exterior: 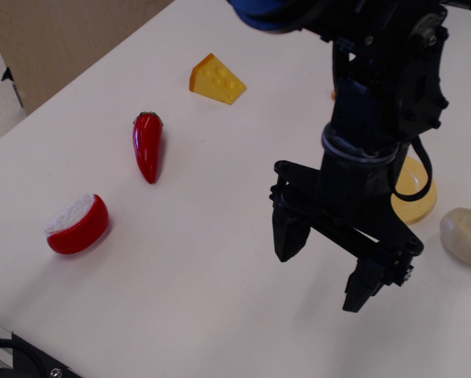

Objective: Put sushi on plate

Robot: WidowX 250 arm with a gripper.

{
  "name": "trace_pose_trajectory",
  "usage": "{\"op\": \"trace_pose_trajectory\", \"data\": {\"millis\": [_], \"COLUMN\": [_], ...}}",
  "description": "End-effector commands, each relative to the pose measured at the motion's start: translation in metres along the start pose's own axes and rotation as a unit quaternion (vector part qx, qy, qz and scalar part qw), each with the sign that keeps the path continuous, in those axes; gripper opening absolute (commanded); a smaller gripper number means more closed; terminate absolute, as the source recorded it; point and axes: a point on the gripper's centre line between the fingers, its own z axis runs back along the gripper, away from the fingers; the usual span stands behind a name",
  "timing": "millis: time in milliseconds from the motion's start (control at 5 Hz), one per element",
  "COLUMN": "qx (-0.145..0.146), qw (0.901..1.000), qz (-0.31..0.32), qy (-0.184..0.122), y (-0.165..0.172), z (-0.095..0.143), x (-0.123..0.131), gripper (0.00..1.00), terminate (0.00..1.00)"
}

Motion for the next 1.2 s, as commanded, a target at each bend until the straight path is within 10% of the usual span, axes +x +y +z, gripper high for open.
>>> {"op": "trace_pose_trajectory", "data": {"millis": [0, 1000], "qx": [0.000, 0.122], "qw": [1.0000, 0.9868], "qz": [0.000, 0.080], "qy": [0.000, -0.070], "y": [0.000, 0.189], "z": [0.000, -0.010], "x": [0.000, -0.079], "gripper": [1.00, 1.00], "terminate": [0.00, 0.00]}}
